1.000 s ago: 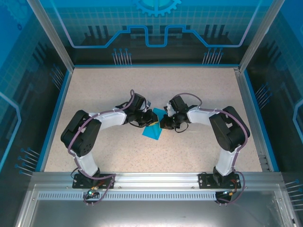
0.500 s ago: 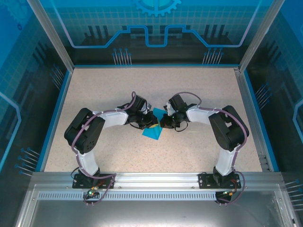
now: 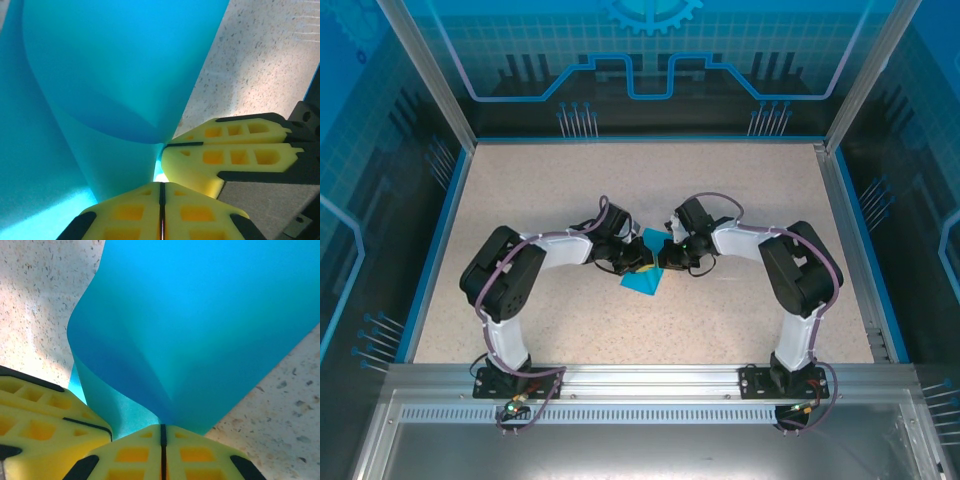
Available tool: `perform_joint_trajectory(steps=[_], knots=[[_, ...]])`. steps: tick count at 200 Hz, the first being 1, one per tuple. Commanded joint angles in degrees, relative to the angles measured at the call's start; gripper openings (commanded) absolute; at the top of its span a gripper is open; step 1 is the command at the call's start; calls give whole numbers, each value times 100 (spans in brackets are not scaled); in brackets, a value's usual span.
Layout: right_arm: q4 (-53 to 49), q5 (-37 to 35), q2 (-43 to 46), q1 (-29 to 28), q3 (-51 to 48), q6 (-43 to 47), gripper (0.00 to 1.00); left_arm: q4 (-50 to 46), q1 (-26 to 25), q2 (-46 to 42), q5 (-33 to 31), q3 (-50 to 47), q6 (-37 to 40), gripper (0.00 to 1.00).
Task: Fold a paper plane with a square sheet of paper (pick it up from the middle)
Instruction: Fold the triangle a second time at the center of the table.
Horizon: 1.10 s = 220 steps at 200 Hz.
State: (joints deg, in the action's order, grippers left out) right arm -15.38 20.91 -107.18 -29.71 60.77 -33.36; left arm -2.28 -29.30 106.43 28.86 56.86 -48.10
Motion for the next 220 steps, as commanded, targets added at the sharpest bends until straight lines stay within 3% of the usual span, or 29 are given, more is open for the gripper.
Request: perform_joint_trajectory(steps=[1,220], knots=[[-200,-129,-102,-64,143,76,9,-102,33,153,167,184,66,9],[-354,-205,-278,-22,339,216,9,-327,-6,273,60,198,148,9]])
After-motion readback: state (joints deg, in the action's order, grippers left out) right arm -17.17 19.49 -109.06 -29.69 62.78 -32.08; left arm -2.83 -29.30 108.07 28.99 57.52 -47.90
